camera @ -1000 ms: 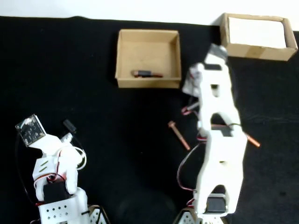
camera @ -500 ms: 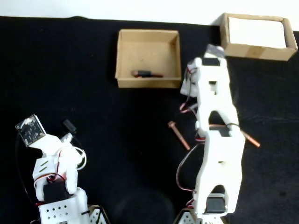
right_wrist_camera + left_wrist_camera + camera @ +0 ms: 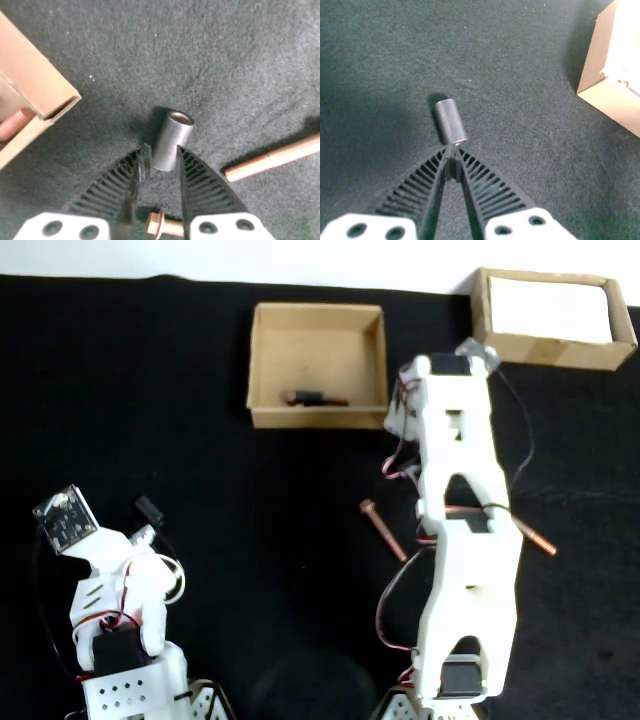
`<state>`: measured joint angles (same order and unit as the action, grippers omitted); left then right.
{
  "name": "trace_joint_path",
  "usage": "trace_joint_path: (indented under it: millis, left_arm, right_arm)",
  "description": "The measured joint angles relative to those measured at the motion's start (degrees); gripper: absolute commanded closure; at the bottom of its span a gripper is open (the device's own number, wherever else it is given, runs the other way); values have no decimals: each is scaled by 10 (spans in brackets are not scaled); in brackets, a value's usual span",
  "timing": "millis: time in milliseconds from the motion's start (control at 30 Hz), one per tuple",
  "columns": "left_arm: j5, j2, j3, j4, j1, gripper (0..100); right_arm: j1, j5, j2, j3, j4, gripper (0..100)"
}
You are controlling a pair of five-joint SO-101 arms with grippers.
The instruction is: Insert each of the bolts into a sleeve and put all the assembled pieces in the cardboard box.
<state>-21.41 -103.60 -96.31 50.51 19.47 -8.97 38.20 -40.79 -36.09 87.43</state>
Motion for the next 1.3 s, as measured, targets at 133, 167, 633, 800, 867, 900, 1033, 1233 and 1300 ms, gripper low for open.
trace_joint_path:
  millis: [133,167,633,800,867,900,1033,1233,1300]
  left_arm:
    - [2,0,0,0,0,986]
    - [8,0,0,0,0,986]
    - [21,0,0,0,0,986]
    - [21,0,0,0,0,986]
    - [21,0,0,0,0,986]
    - [21,0,0,0,0,986]
    - [21,0,0,0,0,986]
    - [21,0,0,0,0,986]
    - [21,0,0,0,0,986]
  right_arm:
    - [0,0,0,0,0,916]
    - [0,0,0,0,0,915]
    - [0,-26,0,0,23,914]
    - [0,-47,-4,3,17,914]
    - [0,-48,-19,11,1,914]
    - [-1,-48,-28,11,-6,914]
    - [-3,-48,-62,11,-31,914]
    - [6,-49,-97,4,-40,995]
    - [10,-49,-100,6,-44,991]
